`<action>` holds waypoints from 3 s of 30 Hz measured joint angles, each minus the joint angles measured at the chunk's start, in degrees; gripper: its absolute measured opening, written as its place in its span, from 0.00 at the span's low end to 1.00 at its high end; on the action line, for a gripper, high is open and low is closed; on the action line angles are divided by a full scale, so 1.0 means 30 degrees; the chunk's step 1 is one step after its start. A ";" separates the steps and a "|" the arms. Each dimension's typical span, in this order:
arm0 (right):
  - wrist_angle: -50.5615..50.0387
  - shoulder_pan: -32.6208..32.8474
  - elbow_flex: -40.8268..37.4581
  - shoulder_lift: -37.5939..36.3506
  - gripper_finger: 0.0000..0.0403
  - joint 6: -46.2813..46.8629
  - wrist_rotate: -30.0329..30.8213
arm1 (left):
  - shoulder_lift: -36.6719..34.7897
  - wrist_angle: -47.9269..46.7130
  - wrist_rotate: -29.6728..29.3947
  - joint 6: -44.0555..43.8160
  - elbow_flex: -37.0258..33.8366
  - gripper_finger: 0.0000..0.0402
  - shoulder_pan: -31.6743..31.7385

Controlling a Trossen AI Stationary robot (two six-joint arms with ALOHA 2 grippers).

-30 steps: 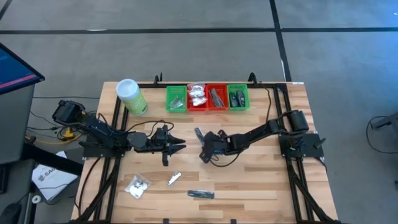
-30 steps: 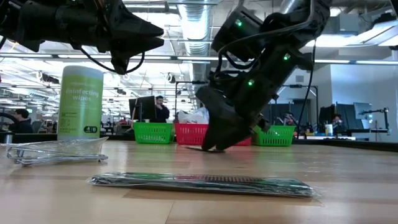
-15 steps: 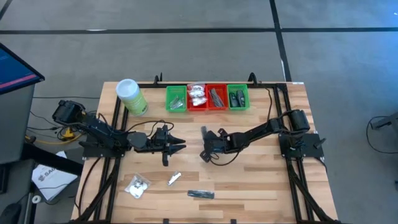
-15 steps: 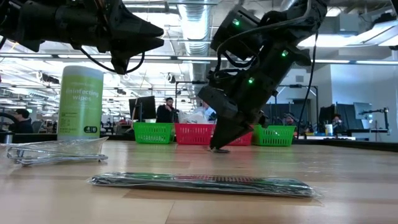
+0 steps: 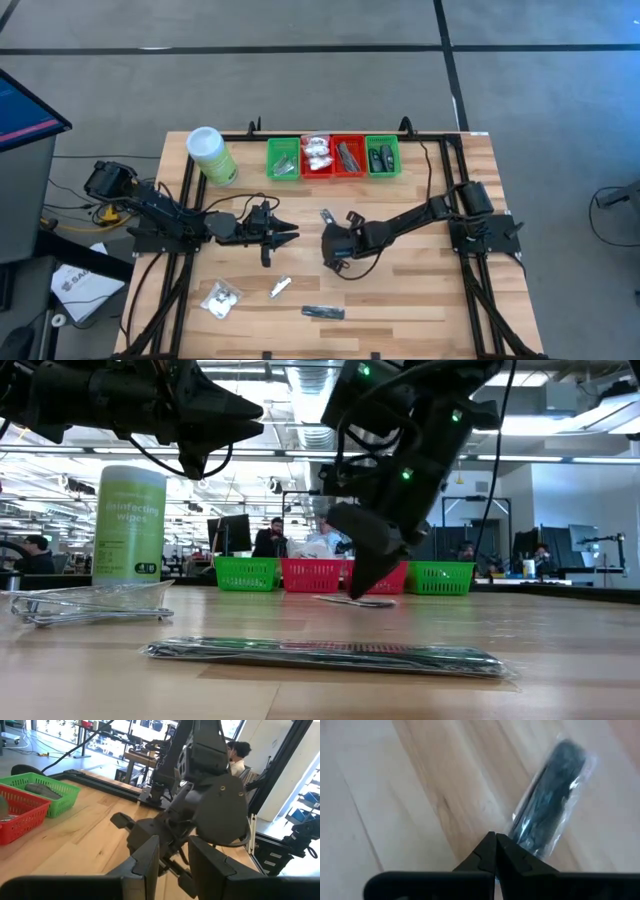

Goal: Pick & Place Travel size toiletries
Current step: Put the black comb into the right red bin

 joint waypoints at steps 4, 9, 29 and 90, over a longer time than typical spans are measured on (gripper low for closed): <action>-0.0129 0.0198 0.0487 -0.0066 0.00 -0.0156 0.0374 | 0.0000 -0.0004 0.0000 0.0000 0.0000 0.24 0.0000; -0.0440 0.0361 0.0821 -0.0087 0.00 -0.0292 0.0807 | 0.0000 -0.0001 0.0000 0.0000 -0.0007 0.24 0.0000; -0.1514 0.0148 0.0872 -0.0809 0.44 0.1885 0.0013 | -0.0007 -0.0004 0.0000 0.0000 -0.0007 0.24 0.0000; 0.0329 -0.1155 -0.2005 -0.0302 0.16 0.4488 -0.2452 | -0.0007 -0.0303 0.0160 -0.0058 -0.0066 0.24 0.0233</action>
